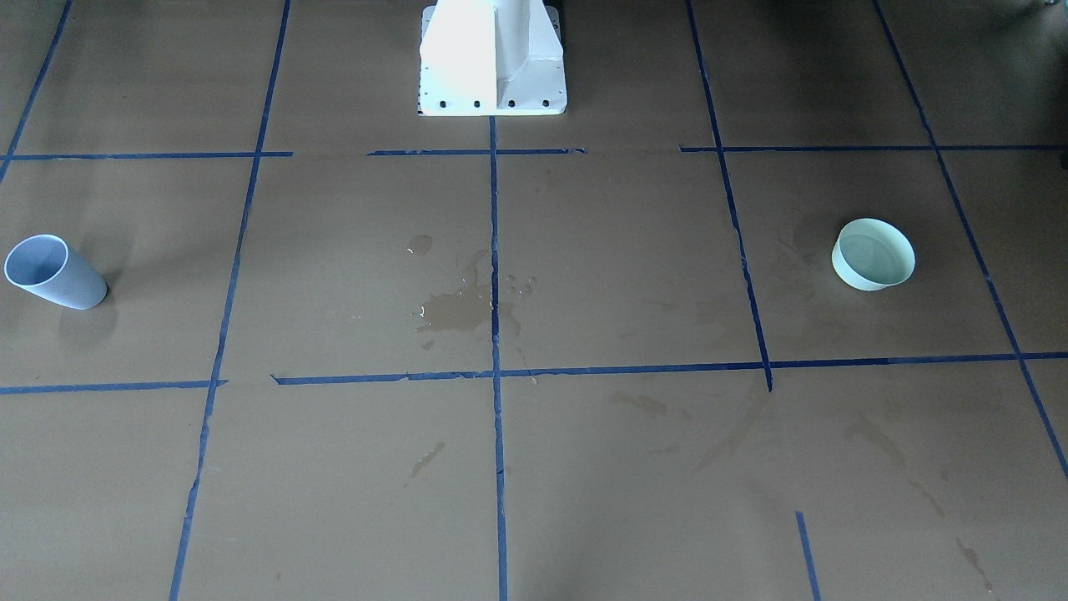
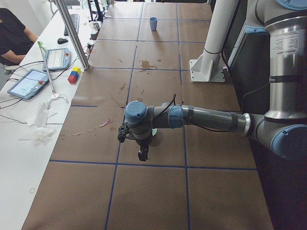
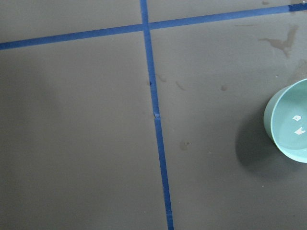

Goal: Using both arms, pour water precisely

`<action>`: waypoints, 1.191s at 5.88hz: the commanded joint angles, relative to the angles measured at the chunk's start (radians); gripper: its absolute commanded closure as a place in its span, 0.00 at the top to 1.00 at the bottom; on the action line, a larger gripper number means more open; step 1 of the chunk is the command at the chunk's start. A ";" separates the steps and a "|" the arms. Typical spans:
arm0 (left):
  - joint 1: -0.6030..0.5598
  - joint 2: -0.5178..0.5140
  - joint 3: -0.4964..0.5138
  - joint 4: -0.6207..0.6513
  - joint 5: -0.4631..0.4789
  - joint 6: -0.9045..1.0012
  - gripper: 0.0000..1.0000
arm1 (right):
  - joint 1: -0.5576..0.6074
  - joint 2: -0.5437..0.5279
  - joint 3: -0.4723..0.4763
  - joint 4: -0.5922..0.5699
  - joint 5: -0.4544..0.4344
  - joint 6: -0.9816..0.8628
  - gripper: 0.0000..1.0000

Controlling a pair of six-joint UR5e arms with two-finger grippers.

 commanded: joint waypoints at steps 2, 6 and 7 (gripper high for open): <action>0.001 0.004 -0.028 0.010 0.010 0.000 1.00 | 0.000 -0.013 -0.002 0.002 0.013 0.014 1.00; 0.002 0.000 -0.039 0.011 0.008 0.000 1.00 | 0.000 -0.026 0.011 -0.002 0.020 0.014 1.00; 0.002 0.005 -0.048 0.016 0.008 0.000 1.00 | 0.000 -0.029 0.013 0.004 0.017 0.014 1.00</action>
